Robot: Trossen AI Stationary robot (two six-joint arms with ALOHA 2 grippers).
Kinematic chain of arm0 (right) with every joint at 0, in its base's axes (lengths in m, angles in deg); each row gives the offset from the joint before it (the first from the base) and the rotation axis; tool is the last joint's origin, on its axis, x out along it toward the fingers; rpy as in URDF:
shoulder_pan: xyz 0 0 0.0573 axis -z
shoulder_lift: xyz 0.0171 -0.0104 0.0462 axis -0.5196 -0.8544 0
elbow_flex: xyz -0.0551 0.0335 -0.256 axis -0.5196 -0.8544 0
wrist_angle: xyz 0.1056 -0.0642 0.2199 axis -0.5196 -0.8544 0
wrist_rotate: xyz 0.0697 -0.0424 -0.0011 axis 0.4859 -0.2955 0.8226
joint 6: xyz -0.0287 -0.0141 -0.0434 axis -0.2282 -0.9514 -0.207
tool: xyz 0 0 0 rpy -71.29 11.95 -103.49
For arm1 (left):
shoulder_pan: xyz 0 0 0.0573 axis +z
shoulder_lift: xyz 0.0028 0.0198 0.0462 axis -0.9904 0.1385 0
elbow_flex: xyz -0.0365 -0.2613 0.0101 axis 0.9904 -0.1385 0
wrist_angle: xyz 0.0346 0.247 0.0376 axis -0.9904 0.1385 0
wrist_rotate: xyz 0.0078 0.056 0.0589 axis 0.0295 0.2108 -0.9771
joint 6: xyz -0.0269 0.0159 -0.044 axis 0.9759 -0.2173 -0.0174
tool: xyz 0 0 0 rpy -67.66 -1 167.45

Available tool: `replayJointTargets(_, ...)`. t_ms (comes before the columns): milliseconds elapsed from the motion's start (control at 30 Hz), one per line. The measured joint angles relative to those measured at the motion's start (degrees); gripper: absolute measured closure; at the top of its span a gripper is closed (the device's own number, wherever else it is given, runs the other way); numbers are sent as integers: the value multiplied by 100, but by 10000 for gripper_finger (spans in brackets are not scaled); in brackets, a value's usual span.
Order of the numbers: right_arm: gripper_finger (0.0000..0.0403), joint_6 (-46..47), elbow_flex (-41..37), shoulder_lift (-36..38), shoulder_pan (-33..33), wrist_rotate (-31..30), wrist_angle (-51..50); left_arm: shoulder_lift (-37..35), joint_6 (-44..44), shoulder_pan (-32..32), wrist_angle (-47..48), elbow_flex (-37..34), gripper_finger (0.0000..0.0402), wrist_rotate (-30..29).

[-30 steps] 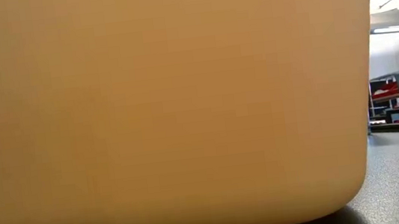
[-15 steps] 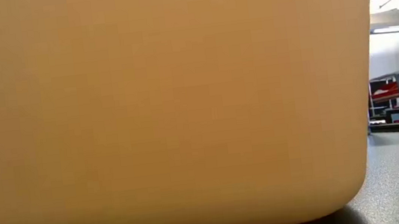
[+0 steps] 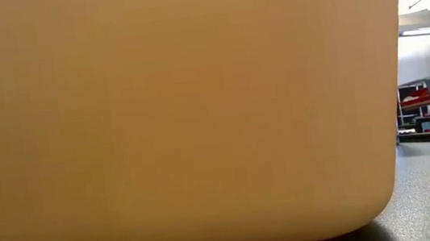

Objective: Sort soda cans
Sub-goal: Adjust the blue soda can

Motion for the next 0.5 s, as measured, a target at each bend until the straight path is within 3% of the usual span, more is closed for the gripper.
replayJointTargets(500,19,-440,1370,-1376,-133,150,-1426,-4,-1,0,-557,-266,51,-6)
